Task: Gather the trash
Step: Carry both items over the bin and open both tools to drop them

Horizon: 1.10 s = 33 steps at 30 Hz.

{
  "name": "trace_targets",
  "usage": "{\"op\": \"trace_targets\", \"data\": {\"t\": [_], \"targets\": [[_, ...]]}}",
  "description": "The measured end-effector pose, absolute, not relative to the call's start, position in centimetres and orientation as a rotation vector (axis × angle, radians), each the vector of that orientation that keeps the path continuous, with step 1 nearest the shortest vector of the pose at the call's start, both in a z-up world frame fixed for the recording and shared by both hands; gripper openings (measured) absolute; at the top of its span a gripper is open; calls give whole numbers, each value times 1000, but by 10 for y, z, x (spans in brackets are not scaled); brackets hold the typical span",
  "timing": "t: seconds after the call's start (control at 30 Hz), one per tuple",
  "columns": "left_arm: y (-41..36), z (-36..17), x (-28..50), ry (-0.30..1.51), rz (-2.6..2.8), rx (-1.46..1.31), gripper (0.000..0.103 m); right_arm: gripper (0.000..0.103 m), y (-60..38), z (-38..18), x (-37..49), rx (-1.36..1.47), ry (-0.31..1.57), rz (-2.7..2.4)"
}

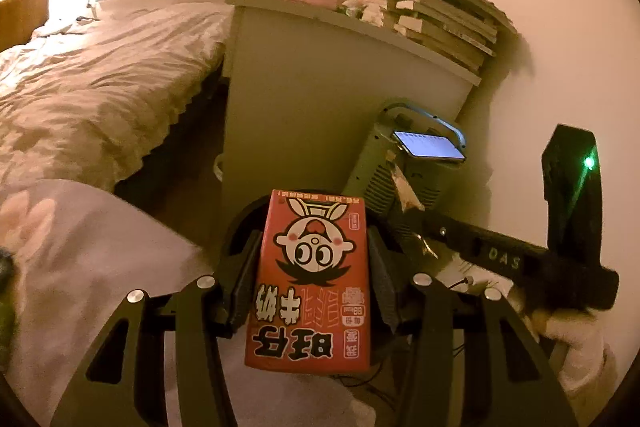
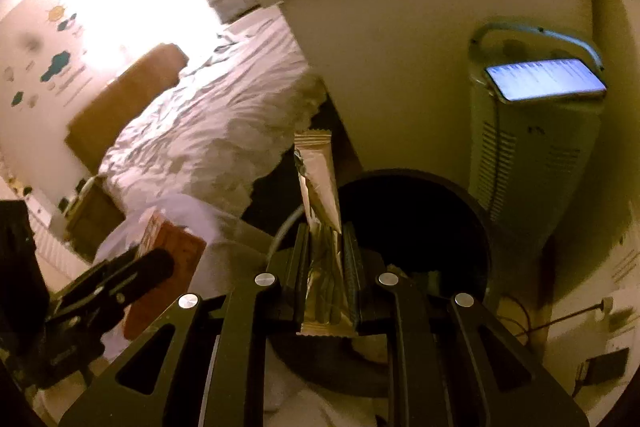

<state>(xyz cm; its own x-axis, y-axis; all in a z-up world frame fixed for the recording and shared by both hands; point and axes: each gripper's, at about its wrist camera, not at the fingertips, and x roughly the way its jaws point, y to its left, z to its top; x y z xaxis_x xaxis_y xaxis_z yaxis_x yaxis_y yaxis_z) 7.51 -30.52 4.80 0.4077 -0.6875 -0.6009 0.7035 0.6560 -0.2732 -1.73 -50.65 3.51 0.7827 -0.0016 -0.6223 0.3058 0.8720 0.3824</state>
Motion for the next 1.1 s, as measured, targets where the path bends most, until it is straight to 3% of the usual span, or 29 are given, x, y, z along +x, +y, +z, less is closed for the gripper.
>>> {"op": "trace_targets", "data": {"t": [0.87, 0.93, 1.03, 1.1], "targets": [[-355, 22, 88, 825, -893, 87, 52, 18, -527, 1, -20, 566, 709, -221], [-358, 23, 86, 820, -884, 100, 56, 29, -529, 0, -20, 584, 710, -225], [-356, 28, 83, 792, -870, 100, 77, 48, -531, -1, -23, 598, 701, -239], [-354, 32, 80, 777, -868, 102, 77, 49, -531, -1, -25, 598, 699, -238]]}}
